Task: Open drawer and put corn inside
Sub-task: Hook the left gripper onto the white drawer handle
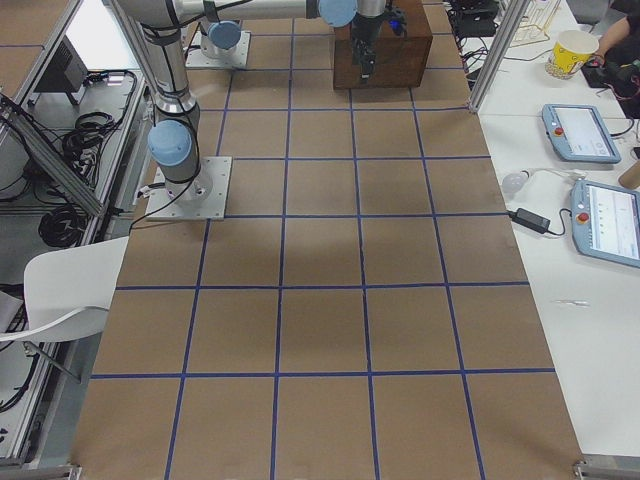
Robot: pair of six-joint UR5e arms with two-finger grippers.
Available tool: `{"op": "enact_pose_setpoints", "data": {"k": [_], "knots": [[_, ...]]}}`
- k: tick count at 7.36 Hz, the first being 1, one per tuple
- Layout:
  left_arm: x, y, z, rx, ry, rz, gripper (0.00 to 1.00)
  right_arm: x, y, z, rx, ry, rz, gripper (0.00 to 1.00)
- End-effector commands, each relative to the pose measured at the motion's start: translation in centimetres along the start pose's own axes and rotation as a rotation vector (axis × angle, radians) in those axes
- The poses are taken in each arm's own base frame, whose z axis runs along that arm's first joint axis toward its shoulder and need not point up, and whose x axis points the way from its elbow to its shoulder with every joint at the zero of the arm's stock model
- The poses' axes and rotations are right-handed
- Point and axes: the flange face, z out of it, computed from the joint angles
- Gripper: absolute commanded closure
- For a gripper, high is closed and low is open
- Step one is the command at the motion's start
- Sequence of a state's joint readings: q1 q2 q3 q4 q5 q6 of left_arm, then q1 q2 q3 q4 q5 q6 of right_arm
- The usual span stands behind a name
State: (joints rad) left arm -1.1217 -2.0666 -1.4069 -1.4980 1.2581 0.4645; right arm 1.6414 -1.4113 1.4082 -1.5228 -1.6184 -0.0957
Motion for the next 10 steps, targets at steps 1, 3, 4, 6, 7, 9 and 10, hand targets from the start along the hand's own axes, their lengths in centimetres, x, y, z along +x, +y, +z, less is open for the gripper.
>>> {"op": "enact_pose_setpoints", "data": {"k": [1,3,4,6,7,9,10], "knots": [[0.0,0.0,0.2,-0.002,0.004,-0.001,0.01,0.0,0.0,0.0,0.000,0.000,-0.001,0.00],[-0.1,0.1,1.0,0.002,0.006,0.001,0.01,0.0,0.0,0.0,0.000,0.000,0.001,0.00],[-0.2,0.2,1.4,0.005,0.004,0.008,0.01,0.0,0.0,0.0,0.000,0.000,0.001,0.00],[-0.3,0.2,1.5,0.006,0.004,0.011,0.01,0.0,0.0,0.0,0.000,0.000,0.001,0.00],[-0.4,0.1,1.8,0.005,0.011,0.011,0.01,0.0,0.0,0.0,0.000,0.000,0.001,0.00],[-0.6,-0.1,2.2,0.006,0.016,0.016,0.01,0.0,0.0,0.0,0.000,0.000,0.001,0.00],[-0.6,-0.1,2.3,0.005,0.016,0.022,0.01,0.0,0.0,0.0,0.000,0.000,0.001,0.00]]}}
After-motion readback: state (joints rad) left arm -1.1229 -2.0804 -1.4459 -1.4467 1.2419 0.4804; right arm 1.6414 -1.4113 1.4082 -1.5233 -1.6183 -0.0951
